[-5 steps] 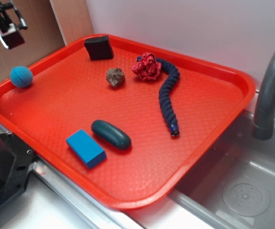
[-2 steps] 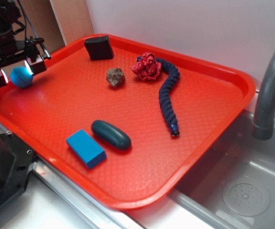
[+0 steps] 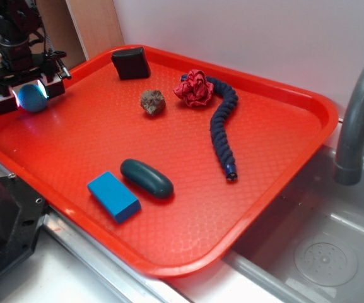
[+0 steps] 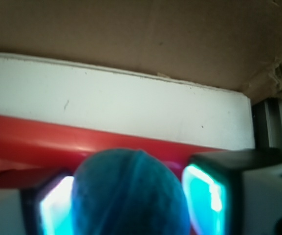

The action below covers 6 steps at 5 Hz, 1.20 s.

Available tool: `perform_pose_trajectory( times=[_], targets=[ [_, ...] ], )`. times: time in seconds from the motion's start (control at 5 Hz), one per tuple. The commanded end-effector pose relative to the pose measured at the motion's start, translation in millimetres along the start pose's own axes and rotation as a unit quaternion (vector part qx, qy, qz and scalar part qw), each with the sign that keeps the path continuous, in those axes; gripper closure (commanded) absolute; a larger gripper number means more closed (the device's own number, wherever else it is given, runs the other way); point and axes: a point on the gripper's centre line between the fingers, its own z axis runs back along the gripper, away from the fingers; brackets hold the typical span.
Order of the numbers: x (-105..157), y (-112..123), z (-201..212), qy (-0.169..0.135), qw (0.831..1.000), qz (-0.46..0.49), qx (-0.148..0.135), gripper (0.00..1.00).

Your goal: Grab the blue ball.

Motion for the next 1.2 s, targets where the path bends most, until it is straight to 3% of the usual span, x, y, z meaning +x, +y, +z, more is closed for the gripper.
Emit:
perform_pose_trajectory(
  times=[0.0, 0.2, 0.4, 0.6, 0.8, 1.0],
  targets=[
    [-16, 20, 49, -0.025, 0.991, -0.125, -0.031, 1.0],
    [-23, 47, 102, 0.009, 0.966, -0.232, -0.116, 1.0],
    [-21, 63, 128, 0.037, 0.93, -0.335, -0.148, 1.0],
    [-17, 67, 134, 0.067, 0.881, -0.419, -0.208, 1.0],
    [-23, 71, 142, 0.058, 0.862, -0.443, -0.239, 1.0],
    [-30, 62, 147, 0.047, 0.867, -0.443, -0.222, 1.0]
  ],
)
